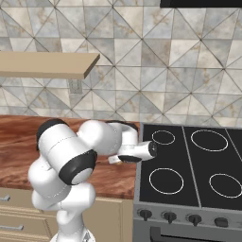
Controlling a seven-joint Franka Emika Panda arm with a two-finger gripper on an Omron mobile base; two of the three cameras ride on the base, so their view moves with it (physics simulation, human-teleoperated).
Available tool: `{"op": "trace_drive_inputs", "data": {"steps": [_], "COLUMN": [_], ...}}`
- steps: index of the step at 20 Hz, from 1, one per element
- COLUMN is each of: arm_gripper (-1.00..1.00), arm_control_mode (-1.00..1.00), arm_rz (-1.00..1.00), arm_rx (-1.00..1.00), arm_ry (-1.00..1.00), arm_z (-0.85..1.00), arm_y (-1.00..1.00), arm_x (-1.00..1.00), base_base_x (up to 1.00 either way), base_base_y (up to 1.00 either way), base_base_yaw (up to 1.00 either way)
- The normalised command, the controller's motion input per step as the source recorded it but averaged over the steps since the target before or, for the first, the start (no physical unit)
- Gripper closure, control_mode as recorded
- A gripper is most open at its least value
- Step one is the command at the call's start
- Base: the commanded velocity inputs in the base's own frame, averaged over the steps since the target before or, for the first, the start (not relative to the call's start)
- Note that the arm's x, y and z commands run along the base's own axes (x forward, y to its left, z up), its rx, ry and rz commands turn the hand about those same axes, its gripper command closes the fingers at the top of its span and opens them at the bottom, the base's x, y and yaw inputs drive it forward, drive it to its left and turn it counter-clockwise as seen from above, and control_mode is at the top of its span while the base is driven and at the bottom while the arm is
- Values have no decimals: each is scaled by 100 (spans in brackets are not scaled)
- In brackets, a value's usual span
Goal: Take 2 condiments from the cabinet and move them on the counter near the stove.Make sure the condiments are lined up with each other, next to each other.
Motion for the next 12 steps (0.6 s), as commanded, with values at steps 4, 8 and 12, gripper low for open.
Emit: {"op": "trace_drive_inputs", "data": {"steps": [4,8,12], "arm_gripper": [100,100,100], "arm_control_mode": [-100,-100,-100], "arm_rz": [0,0,2], "arm_rx": [0,0,0], "arm_ry": [0,0,0], "arm_z": [-19,-18,-16], "arm_y": [0,0,0], "arm_x": [3,1,0], "base_base_x": [0,0,0], "base_base_y": [0,0,0], "base_base_yaw": [0,0,0]}}
